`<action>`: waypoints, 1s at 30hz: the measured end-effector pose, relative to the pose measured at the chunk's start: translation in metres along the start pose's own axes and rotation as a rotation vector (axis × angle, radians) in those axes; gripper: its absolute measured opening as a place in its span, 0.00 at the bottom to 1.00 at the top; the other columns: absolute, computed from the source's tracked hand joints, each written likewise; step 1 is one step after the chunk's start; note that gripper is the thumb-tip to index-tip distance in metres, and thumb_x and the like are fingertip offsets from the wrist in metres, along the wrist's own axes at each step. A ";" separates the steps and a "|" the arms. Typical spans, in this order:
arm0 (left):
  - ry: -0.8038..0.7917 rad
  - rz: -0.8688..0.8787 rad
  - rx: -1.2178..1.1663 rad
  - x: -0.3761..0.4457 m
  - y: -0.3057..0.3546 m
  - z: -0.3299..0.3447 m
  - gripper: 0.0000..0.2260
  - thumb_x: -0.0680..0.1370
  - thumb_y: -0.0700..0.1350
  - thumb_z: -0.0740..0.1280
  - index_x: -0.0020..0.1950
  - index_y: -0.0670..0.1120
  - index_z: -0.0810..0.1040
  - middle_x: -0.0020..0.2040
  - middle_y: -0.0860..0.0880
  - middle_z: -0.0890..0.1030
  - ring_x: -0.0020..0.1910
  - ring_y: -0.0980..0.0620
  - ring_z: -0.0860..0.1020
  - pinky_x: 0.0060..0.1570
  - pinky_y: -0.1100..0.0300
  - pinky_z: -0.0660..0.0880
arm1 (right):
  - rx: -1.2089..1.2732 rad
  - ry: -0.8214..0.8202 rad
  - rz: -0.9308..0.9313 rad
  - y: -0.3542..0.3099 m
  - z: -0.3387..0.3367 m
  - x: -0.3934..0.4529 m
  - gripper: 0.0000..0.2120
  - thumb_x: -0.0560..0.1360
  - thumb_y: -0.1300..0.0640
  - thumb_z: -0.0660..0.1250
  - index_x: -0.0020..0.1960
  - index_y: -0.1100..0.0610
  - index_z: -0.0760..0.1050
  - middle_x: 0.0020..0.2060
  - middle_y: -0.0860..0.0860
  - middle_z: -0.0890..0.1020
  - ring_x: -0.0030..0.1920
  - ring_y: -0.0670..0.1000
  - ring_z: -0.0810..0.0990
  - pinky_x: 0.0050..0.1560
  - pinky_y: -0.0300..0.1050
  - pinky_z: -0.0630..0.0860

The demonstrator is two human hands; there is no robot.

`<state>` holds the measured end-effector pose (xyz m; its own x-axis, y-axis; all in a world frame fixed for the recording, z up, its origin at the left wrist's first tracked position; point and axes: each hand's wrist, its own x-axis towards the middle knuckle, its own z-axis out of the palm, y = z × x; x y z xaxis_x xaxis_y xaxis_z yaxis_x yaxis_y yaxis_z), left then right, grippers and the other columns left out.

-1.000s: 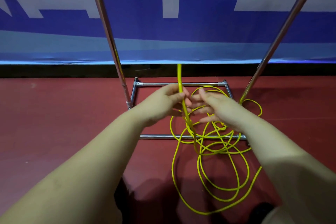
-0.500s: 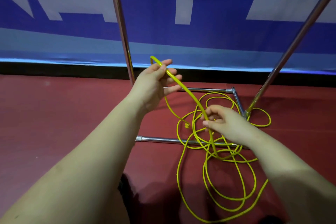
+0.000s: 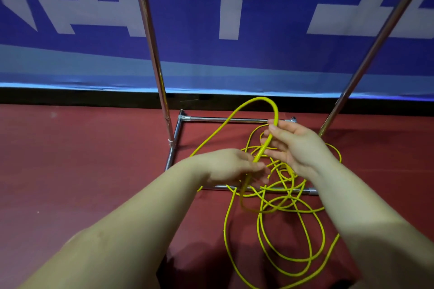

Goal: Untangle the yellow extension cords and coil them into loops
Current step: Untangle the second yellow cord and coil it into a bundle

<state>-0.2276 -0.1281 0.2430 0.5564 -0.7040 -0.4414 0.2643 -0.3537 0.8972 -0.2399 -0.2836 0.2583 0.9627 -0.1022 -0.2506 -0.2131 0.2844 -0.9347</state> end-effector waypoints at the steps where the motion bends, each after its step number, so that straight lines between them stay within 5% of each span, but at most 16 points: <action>1: -0.002 0.023 -0.020 0.001 0.001 0.001 0.09 0.82 0.42 0.55 0.47 0.46 0.74 0.46 0.46 0.79 0.44 0.52 0.78 0.52 0.59 0.74 | 0.073 0.006 0.006 -0.003 -0.001 0.001 0.05 0.77 0.64 0.61 0.50 0.56 0.74 0.41 0.53 0.79 0.35 0.46 0.83 0.31 0.40 0.80; 3: 0.077 0.067 -0.080 0.003 0.006 -0.001 0.10 0.82 0.39 0.54 0.46 0.45 0.72 0.43 0.47 0.80 0.39 0.55 0.80 0.45 0.61 0.76 | 0.110 -0.022 0.015 -0.006 -0.006 0.002 0.07 0.77 0.62 0.61 0.54 0.55 0.72 0.45 0.53 0.80 0.44 0.50 0.82 0.39 0.45 0.81; 6: 0.266 0.159 -0.267 0.003 0.014 -0.016 0.10 0.82 0.39 0.54 0.46 0.45 0.73 0.37 0.48 0.81 0.33 0.55 0.81 0.40 0.58 0.77 | -0.433 -0.159 -0.014 -0.003 -0.009 -0.004 0.07 0.77 0.51 0.60 0.54 0.48 0.72 0.50 0.49 0.80 0.52 0.49 0.79 0.52 0.46 0.75; 9: 0.393 0.262 -0.566 0.003 0.023 -0.031 0.10 0.82 0.39 0.53 0.47 0.43 0.73 0.32 0.50 0.82 0.31 0.53 0.82 0.34 0.59 0.80 | -0.969 -0.378 -0.061 0.016 -0.013 -0.009 0.07 0.76 0.47 0.62 0.47 0.48 0.75 0.39 0.42 0.78 0.41 0.42 0.76 0.46 0.39 0.72; 11: 0.441 0.279 -0.694 0.004 0.026 -0.035 0.10 0.83 0.39 0.53 0.48 0.42 0.73 0.31 0.49 0.82 0.30 0.53 0.82 0.31 0.60 0.80 | -1.115 -0.415 -0.105 0.026 -0.016 -0.009 0.04 0.76 0.50 0.65 0.46 0.48 0.77 0.38 0.46 0.77 0.39 0.46 0.74 0.45 0.44 0.73; 16: 0.474 0.298 -0.858 0.014 0.028 -0.038 0.09 0.82 0.46 0.55 0.52 0.43 0.72 0.44 0.45 0.81 0.36 0.51 0.83 0.37 0.58 0.80 | -0.901 -0.313 -0.151 0.014 -0.020 -0.010 0.10 0.77 0.63 0.63 0.46 0.48 0.74 0.41 0.51 0.80 0.42 0.49 0.83 0.40 0.40 0.75; 22: 0.178 0.154 -0.157 0.024 0.019 -0.005 0.12 0.81 0.52 0.56 0.56 0.50 0.75 0.51 0.51 0.80 0.52 0.51 0.77 0.52 0.57 0.71 | -0.151 -0.063 -0.038 -0.014 -0.023 -0.004 0.06 0.79 0.62 0.59 0.49 0.54 0.73 0.39 0.52 0.79 0.33 0.44 0.83 0.29 0.39 0.78; 27: 0.054 0.187 0.160 0.030 0.011 0.011 0.07 0.82 0.41 0.57 0.47 0.48 0.73 0.43 0.48 0.80 0.47 0.48 0.77 0.57 0.49 0.73 | 0.261 0.102 0.045 -0.021 -0.029 0.011 0.04 0.78 0.62 0.59 0.46 0.58 0.71 0.29 0.49 0.82 0.32 0.46 0.84 0.27 0.40 0.79; 30: 0.114 0.211 0.049 0.031 0.014 0.009 0.07 0.82 0.39 0.56 0.48 0.47 0.71 0.39 0.47 0.79 0.37 0.54 0.79 0.47 0.55 0.76 | 0.235 0.065 0.083 -0.015 -0.032 0.017 0.05 0.77 0.59 0.61 0.52 0.58 0.72 0.42 0.55 0.83 0.44 0.52 0.83 0.38 0.47 0.82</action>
<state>-0.2138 -0.1604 0.2418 0.6813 -0.6922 -0.2379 0.0958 -0.2379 0.9666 -0.2258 -0.3197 0.2598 0.9291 -0.1284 -0.3469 -0.2391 0.5074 -0.8279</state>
